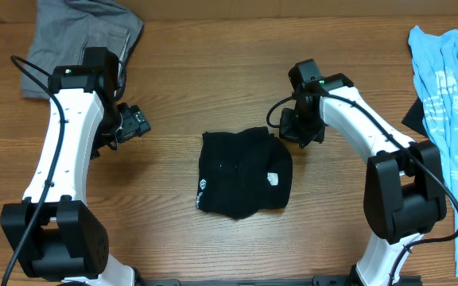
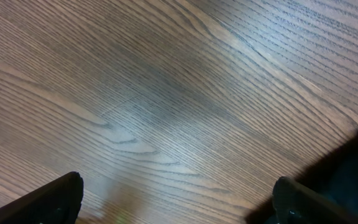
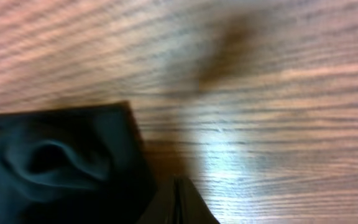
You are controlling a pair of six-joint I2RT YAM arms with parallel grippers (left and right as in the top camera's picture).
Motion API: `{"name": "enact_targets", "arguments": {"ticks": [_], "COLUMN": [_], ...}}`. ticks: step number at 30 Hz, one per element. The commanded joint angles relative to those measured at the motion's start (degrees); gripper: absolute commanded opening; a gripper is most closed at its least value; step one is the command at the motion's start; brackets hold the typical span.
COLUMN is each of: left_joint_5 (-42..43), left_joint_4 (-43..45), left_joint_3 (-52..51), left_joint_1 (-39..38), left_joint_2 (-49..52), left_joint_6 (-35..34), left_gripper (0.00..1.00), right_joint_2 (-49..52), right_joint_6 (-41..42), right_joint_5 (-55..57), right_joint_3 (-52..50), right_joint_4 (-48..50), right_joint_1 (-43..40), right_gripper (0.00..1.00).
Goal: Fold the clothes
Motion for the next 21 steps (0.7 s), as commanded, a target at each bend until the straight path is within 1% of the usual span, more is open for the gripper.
{"name": "enact_targets", "arguments": {"ticks": [1,2,3,5,6,8,9,11,14,17,18,20,21], "left_joint_5": [-0.07,-0.07,-0.07,-0.07,-0.07,-0.07,-0.07,0.20,0.61,1.18,1.18,1.18,1.20], "left_joint_4": [0.22,0.22,0.20,0.22,0.22,0.22,0.31,0.98,1.53,1.46,1.46,1.51,1.49], "left_joint_3": [-0.48,-0.48,-0.48,-0.48,-0.48,-0.48,-0.48,-0.48,-0.48,-0.48,-0.48,-0.48,-0.48], "left_joint_1": [-0.44,-0.44,-0.44,-0.44,-0.44,-0.44,-0.44,-0.44,-0.44,-0.44,-0.44,-0.44,-0.44], "left_joint_2": [-0.59,-0.59,-0.59,-0.59,-0.59,-0.59,-0.59,-0.59,-0.59,-0.59,-0.59,-0.59,-0.59], "left_joint_6": [1.09,1.09,1.09,1.09,1.09,1.09,1.09,1.05,1.07,1.09,1.09,1.09,1.07], "left_gripper": [1.00,1.00,1.00,1.00,1.00,1.00,1.00,1.00,1.00,1.00,1.00,1.00,1.00], "right_joint_2": [-0.35,-0.61,-1.40,-2.84,-4.46,-6.27,-7.74,-9.29,-9.22,-9.14,-9.03,-7.58,-6.93], "right_joint_6": [-0.07,0.26,1.11,1.66,2.67,2.32,0.66,-5.53,-10.62,-10.62,-10.60,-10.38,-9.94], "right_joint_5": [0.94,0.96,0.98,0.94,0.68,-1.95,-5.73,-16.44,-22.93,-24.22,-25.40,-27.67,-27.74], "right_joint_3": [0.92,1.66,3.34,6.08,8.94,11.21,12.17,12.22,9.97,3.04,0.81,-6.78,-8.22], "right_joint_4": [-2.49,-3.65,-5.88,-9.20,-12.59,-14.88,-15.54,-14.43,-10.93,-3.91,-1.73,5.88,7.02], "right_joint_1": [0.24,0.11,-0.20,-0.72,-1.05,-1.03,-0.83,0.57,2.80,4.17,4.17,3.48,3.13], "right_gripper": [0.07,0.09,0.13,0.17,0.18,0.18,0.15,0.13,0.11,0.13,0.15,0.19,0.19]}}
